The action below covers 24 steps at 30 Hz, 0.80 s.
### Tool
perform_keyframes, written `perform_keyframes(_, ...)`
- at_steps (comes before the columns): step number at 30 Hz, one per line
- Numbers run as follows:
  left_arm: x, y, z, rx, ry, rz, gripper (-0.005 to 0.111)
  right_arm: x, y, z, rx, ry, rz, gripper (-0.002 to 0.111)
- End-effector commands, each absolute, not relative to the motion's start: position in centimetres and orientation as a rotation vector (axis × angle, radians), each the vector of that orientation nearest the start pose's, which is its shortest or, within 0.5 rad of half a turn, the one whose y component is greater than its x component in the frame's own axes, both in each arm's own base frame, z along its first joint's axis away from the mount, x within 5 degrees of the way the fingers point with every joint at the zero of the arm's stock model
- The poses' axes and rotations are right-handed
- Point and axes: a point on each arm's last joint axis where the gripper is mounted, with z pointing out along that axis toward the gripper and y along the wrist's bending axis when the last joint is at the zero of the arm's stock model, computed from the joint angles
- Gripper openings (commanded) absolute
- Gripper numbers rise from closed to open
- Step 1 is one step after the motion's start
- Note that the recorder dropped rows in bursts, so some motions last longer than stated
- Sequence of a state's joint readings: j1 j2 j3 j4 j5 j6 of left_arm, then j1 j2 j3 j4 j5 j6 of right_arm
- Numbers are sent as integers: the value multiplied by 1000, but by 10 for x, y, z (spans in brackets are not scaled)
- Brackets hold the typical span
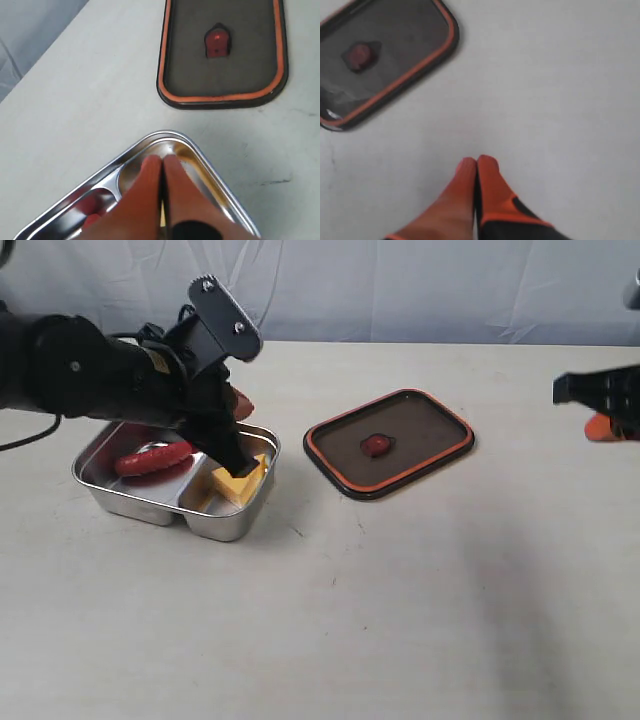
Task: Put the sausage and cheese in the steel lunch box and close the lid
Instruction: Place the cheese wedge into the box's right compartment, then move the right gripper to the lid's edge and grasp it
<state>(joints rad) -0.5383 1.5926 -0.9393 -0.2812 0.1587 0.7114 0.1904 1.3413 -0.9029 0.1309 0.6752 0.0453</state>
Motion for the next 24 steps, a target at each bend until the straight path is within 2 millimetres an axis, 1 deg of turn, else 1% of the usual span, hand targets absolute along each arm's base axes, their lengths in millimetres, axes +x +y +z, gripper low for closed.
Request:
perform_keyframes(1, 271, -170, 252, 933, 2086, -227, 0, 301, 65, 288, -132, 2594, 213, 0)
perform_keyframes(3, 263, -165, 256, 884, 2097, -254, 0, 325, 69, 291, -166, 2588, 205, 7)
perform_keyframes(4, 260, -164, 257, 866, 2108, -268, 0, 336, 71, 287, -168, 2597, 202, 12)
perform_keyframes(5, 255, -161, 257, 860, 2113, -274, 0, 348, 74, 286, -175, 2596, 201, 20)
perform_keyframes(7, 246, -156, 255, 842, 2134, -288, 0, 368, 78, 280, -179, 2619, 200, 35)
perform_keyframes(8, 241, -153, 254, 835, 2148, -296, 0, 379, 80, 274, -183, 2640, 201, 41)
perform_keyframes(9, 236, -151, 253, 837, 2162, -301, 0, 388, 82, 267, -186, 2663, 200, 44)
perform_keyframes(10, 231, -149, 252, 835, 2172, -308, 0, 397, 84, 263, -191, 2679, 199, 45)
perform_keyframes(13, 219, -142, 250, 824, 2194, -330, 0, 420, 89, 237, -187, 2743, 212, 44)
perform_keyframes(17, 208, -136, 249, 824, 2192, -332, 0, 445, 97, 196, -173, 2805, 236, 44)
perform_keyframes(21, 203, -133, 253, 820, 2176, -335, 0, 459, 104, 166, -194, 2844, 260, 44)
perform_keyframes(22, 203, -133, 253, 820, 2174, -335, 0, 462, 108, 154, -222, 2858, 271, 44)
perform_keyframes(23, 203, -133, 253, 820, 2174, -335, 0, 464, 109, 148, -216, 2863, 284, 44)
perform_keyframes(24, 203, -133, 252, 824, 2175, -331, 0, 466, 112, 141, -206, 2868, 331, 44)
